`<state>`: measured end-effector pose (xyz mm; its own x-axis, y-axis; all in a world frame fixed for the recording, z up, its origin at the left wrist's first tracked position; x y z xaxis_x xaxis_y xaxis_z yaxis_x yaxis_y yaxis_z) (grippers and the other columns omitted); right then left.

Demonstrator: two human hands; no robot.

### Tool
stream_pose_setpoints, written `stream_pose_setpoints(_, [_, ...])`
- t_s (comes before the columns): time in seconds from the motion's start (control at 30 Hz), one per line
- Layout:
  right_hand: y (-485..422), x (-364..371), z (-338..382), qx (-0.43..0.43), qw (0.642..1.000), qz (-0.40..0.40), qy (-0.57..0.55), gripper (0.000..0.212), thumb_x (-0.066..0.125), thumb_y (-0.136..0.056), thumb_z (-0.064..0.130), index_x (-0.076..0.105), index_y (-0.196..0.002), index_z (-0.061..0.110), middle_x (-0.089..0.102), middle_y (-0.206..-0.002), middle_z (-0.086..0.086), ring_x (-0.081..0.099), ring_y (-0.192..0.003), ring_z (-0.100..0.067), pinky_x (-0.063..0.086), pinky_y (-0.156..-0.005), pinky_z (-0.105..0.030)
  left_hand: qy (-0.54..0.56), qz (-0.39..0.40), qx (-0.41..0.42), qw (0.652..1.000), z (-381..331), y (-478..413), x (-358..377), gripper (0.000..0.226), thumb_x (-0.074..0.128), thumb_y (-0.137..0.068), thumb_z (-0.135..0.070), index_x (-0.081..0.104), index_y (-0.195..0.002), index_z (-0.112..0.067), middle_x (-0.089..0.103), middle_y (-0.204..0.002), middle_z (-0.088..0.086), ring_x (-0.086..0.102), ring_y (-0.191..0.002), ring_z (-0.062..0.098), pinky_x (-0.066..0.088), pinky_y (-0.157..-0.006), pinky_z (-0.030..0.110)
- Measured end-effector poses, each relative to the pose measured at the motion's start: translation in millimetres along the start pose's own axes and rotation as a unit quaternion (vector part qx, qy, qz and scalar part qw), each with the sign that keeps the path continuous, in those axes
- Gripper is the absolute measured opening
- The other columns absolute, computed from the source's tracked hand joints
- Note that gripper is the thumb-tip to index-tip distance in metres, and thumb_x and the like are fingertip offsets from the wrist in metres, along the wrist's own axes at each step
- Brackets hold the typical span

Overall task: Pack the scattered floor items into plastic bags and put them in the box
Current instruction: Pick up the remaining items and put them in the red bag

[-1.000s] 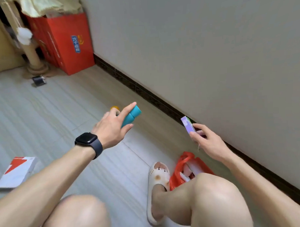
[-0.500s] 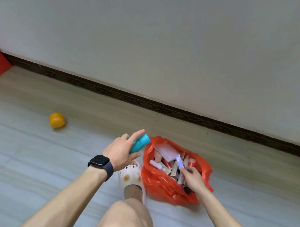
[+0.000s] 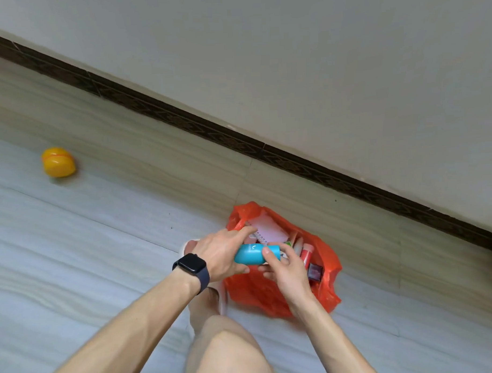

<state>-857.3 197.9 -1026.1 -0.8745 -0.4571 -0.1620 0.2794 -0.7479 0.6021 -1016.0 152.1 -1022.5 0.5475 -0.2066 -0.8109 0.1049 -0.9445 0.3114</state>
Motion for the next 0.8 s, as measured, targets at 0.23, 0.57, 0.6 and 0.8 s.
stream_pose_setpoints(0.23, [-9.4, -79.7, 29.6, -0.113, 0.945, -0.144, 0.270, 0.036, 0.061, -0.094, 0.031, 0.055, -0.128, 0.043, 0.071, -0.101, 0.003, 0.066, -0.077, -0.007, 0.050, -0.083, -0.031, -0.091, -0.002, -0.030, 0.995, 31.0, -5.5, 10.0, 0.067, 0.061, -0.086, -0.050, 0.034, -0.146, -0.040, 0.008, -0.161, 0.009, 0.022, -0.144, 0.030, 0.025, -0.113, 0.044])
stream_pose_setpoints(0.57, [-48.8, -66.6, 15.0, -0.070, 0.715, 0.095, 0.689, 0.051, 0.047, -0.097, 0.034, 0.037, -0.148, 0.032, 0.057, -0.135, -0.010, 0.055, -0.122, -0.034, 0.047, -0.096, -0.041, -0.086, -0.023, -0.029, 0.996, 13.9, -22.1, 18.1, 0.067, 0.052, -0.089, -0.037, 0.029, -0.150, -0.024, 0.015, -0.162, 0.002, 0.026, -0.142, 0.024, 0.028, -0.113, 0.043])
stream_pose_setpoints(0.6, [-51.8, -64.4, 7.8, -0.056, 0.705, 0.108, 0.699, 0.053, 0.048, -0.096, 0.033, 0.036, -0.148, 0.031, 0.053, -0.139, -0.008, 0.054, -0.124, -0.033, 0.047, -0.098, -0.042, -0.086, -0.018, -0.024, 0.996, 12.6, -22.6, 19.1, 0.069, 0.052, -0.089, -0.037, 0.026, -0.152, -0.025, 0.013, -0.162, 0.002, 0.024, -0.143, 0.024, 0.028, -0.113, 0.044])
stream_pose_setpoints(0.8, [-51.7, -55.3, 16.8, -0.111, 0.745, 0.065, 0.655, 0.056, 0.050, -0.095, 0.028, 0.037, -0.150, 0.029, 0.051, -0.142, -0.005, 0.051, -0.125, -0.032, 0.045, -0.102, -0.041, -0.068, 0.002, -0.017, 0.998, 10.5, -13.5, 13.6, 0.070, 0.053, -0.086, -0.035, 0.027, -0.151, -0.038, 0.014, -0.163, 0.003, 0.025, -0.144, 0.025, 0.028, -0.114, 0.043])
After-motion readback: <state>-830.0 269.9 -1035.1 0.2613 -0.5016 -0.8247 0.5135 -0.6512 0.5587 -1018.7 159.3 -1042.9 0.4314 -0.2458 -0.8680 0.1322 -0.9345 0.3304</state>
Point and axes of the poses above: each hand's wrist, its own y-axis away from the middle knuckle, its own x-axis out of the palm, z = x × y, the point moved 7 cm from there along -y, towards the middle knuckle
